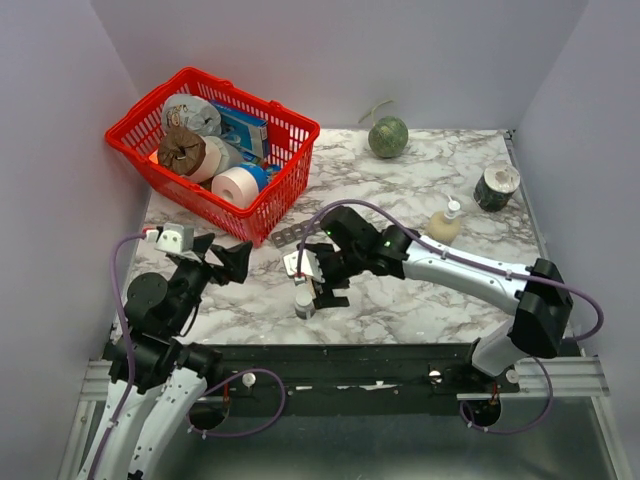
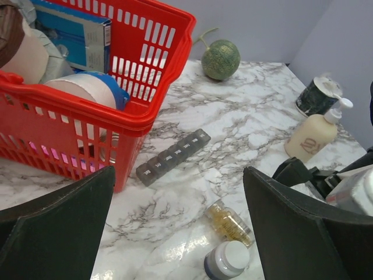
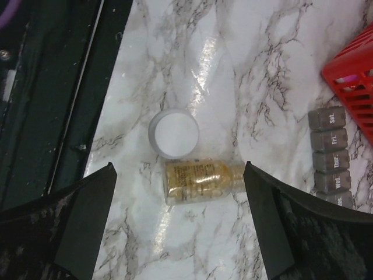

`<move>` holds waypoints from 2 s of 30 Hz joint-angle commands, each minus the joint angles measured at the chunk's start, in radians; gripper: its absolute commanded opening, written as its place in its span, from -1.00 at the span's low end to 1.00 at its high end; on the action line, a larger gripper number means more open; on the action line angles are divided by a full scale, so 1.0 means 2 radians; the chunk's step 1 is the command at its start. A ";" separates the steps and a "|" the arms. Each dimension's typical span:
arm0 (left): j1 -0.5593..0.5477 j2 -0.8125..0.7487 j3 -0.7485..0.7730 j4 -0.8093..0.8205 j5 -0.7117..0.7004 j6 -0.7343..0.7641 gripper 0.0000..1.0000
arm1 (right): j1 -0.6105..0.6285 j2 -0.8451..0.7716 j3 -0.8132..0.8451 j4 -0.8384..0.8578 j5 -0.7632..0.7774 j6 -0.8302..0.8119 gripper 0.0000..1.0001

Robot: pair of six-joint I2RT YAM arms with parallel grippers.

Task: Sort the pills into containers

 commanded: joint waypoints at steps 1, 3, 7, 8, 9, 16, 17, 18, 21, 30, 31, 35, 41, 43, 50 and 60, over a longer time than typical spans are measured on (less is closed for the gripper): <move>0.000 -0.019 0.002 -0.031 -0.084 -0.020 0.98 | 0.021 0.031 0.014 0.061 0.047 0.030 0.96; 0.000 -0.023 0.001 -0.035 -0.099 -0.026 0.98 | 0.025 0.045 0.013 0.068 0.048 0.040 0.93; 0.000 -0.026 0.001 -0.043 -0.124 -0.029 0.98 | 0.026 0.051 0.015 0.074 0.062 0.051 0.93; 0.000 -0.027 0.002 -0.044 -0.130 -0.028 0.98 | 0.026 0.049 0.016 0.074 0.062 0.053 0.93; 0.000 -0.027 0.002 -0.044 -0.129 -0.027 0.98 | 0.026 0.048 0.016 0.074 0.062 0.057 0.93; 0.000 -0.030 0.004 -0.048 -0.127 -0.023 0.98 | -0.056 0.061 0.041 0.072 0.011 0.141 0.95; 0.000 -0.032 0.003 -0.048 -0.125 -0.022 0.98 | -0.076 0.061 0.050 0.072 0.000 0.147 0.93; 0.000 -0.036 0.004 -0.050 -0.122 -0.020 0.98 | -0.094 0.061 0.051 0.070 -0.008 0.139 0.93; 0.000 -0.041 0.001 -0.046 -0.113 -0.015 0.98 | -0.144 0.056 0.043 0.065 -0.014 0.048 0.97; 0.000 -0.028 0.003 -0.037 -0.090 0.002 0.98 | -0.181 0.156 0.091 0.049 0.023 -0.225 1.00; 0.001 -0.027 0.005 -0.041 -0.090 0.003 0.98 | -0.182 0.167 0.115 0.047 0.022 -0.232 1.00; 0.000 -0.029 0.010 -0.045 -0.084 0.004 0.98 | -0.182 0.227 0.152 0.042 0.042 -0.264 0.98; 0.000 -0.026 0.011 -0.049 -0.093 0.010 0.98 | -0.184 0.285 0.188 0.042 0.057 -0.282 0.93; 0.000 -0.022 0.008 -0.045 -0.090 0.010 0.98 | -0.185 0.299 0.208 0.043 0.059 -0.271 0.88; 0.000 -0.015 0.010 -0.042 -0.086 0.016 0.98 | -0.187 0.338 0.239 0.021 0.060 -0.266 0.77; 0.000 -0.018 0.011 -0.045 -0.083 0.019 0.98 | -0.190 0.380 0.289 -0.043 0.075 -0.258 0.56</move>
